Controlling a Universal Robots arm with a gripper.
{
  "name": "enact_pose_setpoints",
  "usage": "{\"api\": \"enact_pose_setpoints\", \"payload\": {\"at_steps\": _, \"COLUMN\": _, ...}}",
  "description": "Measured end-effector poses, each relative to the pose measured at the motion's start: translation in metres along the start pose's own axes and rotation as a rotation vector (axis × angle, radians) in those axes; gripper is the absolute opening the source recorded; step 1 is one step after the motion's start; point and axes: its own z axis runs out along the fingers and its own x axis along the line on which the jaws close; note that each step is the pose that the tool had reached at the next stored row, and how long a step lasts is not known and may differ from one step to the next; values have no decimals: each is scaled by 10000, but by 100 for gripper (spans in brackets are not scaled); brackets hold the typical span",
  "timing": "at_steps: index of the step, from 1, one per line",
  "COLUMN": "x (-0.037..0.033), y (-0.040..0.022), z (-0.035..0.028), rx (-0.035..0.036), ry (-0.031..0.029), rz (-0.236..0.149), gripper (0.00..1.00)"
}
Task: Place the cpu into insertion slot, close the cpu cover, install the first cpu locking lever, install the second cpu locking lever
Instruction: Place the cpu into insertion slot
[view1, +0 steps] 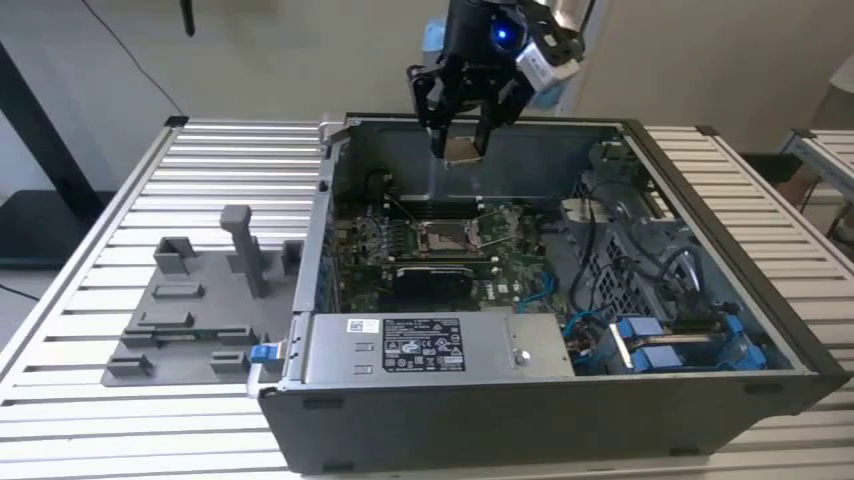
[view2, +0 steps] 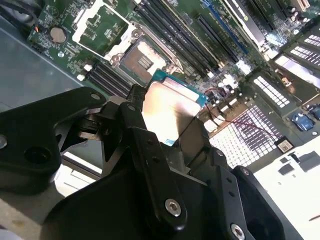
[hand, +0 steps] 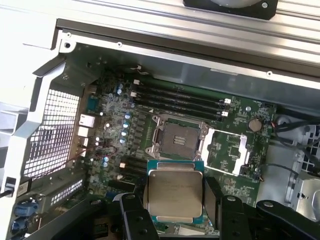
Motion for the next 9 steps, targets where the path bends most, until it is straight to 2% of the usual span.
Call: {"api": "enact_pose_setpoints", "payload": {"at_steps": 9, "x": -1, "y": -1, "z": 12, "rx": -20, "ry": -29, "rz": 398, "gripper": 55}}
